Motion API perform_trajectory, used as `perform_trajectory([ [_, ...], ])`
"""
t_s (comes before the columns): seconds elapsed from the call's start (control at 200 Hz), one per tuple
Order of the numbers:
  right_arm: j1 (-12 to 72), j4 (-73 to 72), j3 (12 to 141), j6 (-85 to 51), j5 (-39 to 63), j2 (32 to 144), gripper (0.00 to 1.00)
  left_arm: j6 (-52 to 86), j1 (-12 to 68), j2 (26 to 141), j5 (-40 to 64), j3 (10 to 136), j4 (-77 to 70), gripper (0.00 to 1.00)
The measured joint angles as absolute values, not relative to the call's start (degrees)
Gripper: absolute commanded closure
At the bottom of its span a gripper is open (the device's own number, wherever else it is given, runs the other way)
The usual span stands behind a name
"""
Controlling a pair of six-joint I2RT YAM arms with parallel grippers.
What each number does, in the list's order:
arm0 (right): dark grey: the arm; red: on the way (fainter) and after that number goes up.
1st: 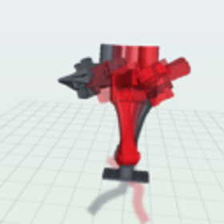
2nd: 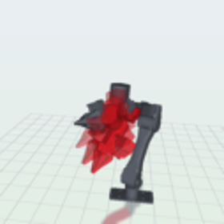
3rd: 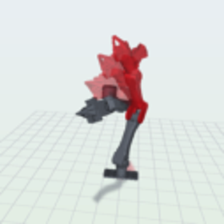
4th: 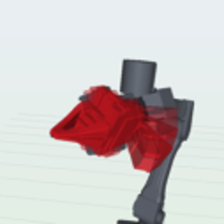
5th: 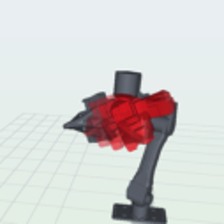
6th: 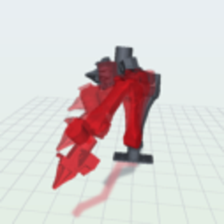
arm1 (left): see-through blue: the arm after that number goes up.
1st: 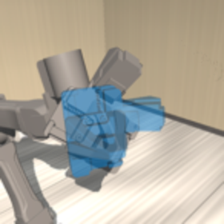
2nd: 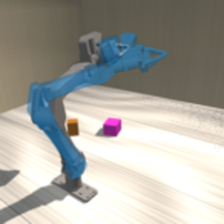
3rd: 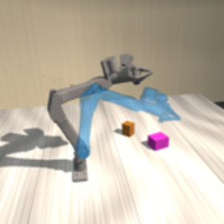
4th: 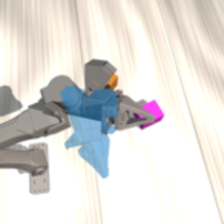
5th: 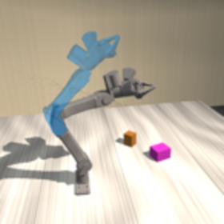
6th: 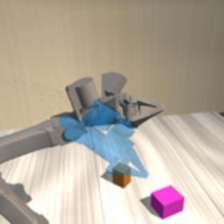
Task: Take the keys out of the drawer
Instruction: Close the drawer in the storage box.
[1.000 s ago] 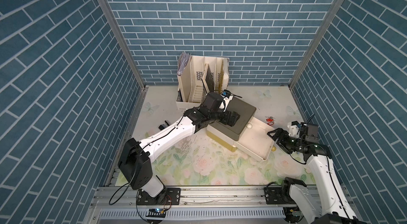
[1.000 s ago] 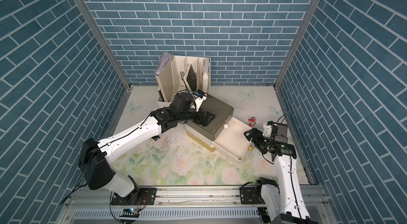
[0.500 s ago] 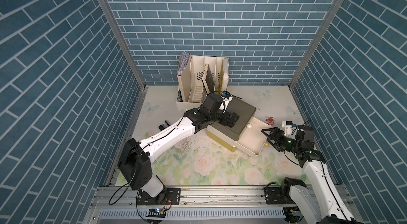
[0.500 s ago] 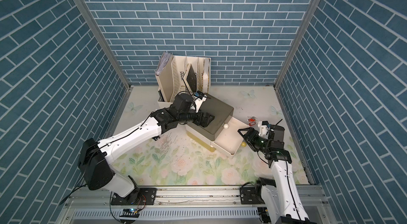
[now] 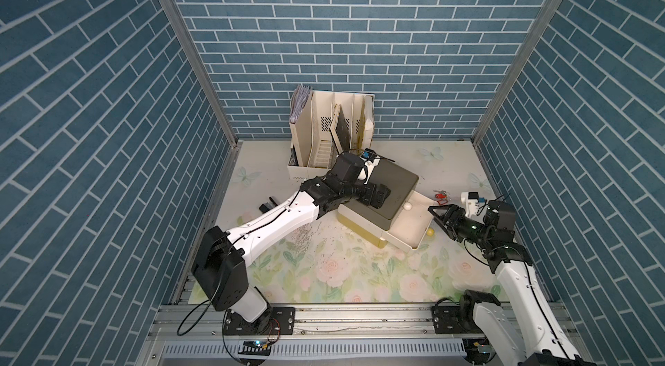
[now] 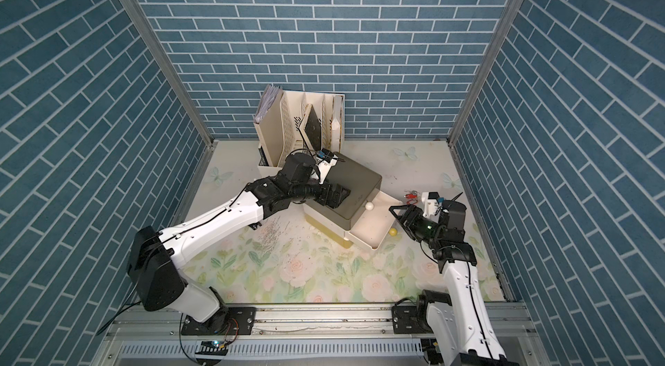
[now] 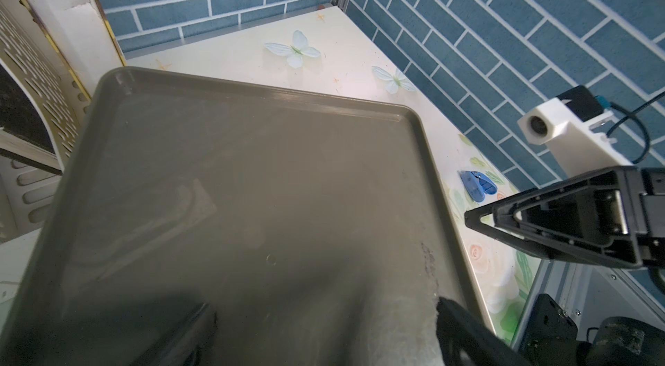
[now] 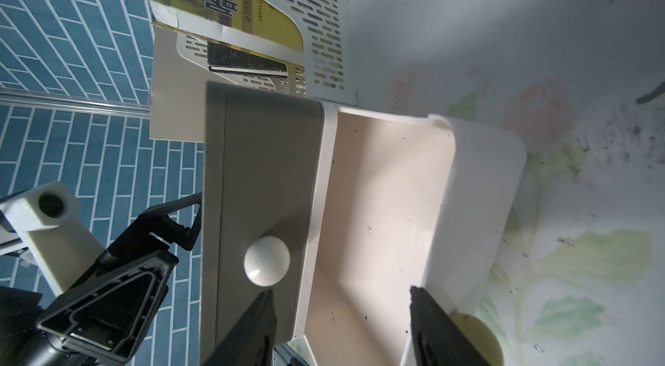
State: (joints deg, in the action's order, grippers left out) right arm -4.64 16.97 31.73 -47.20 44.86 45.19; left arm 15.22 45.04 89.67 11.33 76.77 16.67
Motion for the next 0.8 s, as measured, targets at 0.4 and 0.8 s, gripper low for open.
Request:
perform_trajectory([
  [0.4, -4.67, 29.02, 33.15, -40.21, 34.11, 47.86, 0.76, 15.18, 45.04, 89.14, 11.16, 76.31, 16.88, 0.00],
  [0.8, -4.64, 24.97, 30.11, -40.14, 34.61, 50.28, 0.85, 15.20, 45.06, 89.03, 11.16, 76.14, 16.84, 0.00],
])
